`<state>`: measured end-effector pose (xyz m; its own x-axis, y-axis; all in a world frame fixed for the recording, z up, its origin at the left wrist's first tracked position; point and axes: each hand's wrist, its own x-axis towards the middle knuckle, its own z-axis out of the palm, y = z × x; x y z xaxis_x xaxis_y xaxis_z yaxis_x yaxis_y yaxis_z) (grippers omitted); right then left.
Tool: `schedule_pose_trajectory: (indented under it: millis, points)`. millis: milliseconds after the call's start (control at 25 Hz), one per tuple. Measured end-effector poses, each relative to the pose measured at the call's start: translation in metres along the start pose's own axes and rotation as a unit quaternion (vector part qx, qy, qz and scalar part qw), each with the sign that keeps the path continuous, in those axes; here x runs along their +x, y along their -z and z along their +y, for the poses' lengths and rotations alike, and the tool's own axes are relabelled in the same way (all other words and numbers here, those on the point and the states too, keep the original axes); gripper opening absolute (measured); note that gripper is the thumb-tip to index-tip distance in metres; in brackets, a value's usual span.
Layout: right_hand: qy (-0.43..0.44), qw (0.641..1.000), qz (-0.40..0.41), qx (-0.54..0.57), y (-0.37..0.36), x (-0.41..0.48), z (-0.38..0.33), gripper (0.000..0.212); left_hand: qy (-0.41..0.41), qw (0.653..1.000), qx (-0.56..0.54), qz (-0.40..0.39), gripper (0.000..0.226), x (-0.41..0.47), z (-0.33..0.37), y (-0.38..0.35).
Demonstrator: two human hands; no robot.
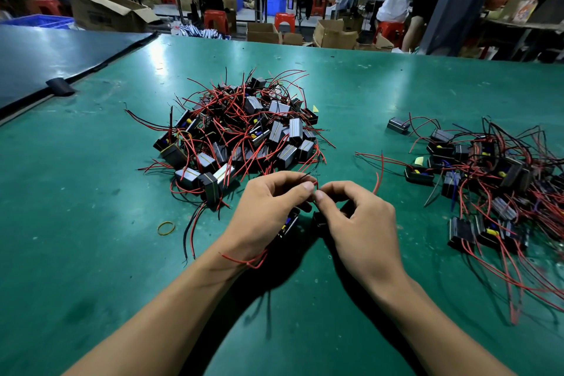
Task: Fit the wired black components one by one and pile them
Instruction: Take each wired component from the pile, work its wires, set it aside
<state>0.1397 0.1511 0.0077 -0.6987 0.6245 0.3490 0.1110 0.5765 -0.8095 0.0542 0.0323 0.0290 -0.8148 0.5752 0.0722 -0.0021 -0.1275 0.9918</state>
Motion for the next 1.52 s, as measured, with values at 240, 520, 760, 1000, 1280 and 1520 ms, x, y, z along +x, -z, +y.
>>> schedule_pose_trajectory:
  millis: [240,520,760,1000,1280,1520]
  points:
    - [0.009,1.0,-0.008,0.009,0.003,-0.002,-0.005,0.012,-0.035,0.997,0.059,0.03,0.006,0.0,0.002,-0.004]
    - [0.014,0.999,0.002,0.045,0.008,-0.001,-0.012,0.027,-0.105,0.98,0.17,0.018,0.001,-0.004,0.002,-0.005]
    - [0.024,0.998,0.027,0.045,0.009,0.002,-0.012,0.015,-0.141,0.969,0.203,0.01,0.002,-0.006,0.003,-0.005]
    - [-0.11,0.985,-0.031,0.128,0.012,0.012,-0.01,0.015,-0.152,0.964,0.219,-0.007,0.005,-0.01,0.005,-0.006]
    - [0.179,0.983,-0.044,0.009,0.022,0.013,0.001,0.016,-0.114,0.975,0.188,-0.009,0.003,-0.005,0.005,0.002]
    - [0.201,0.977,-0.062,-0.029,0.023,0.017,0.005,0.005,-0.095,0.977,0.185,-0.038,0.002,-0.003,0.005,0.006]
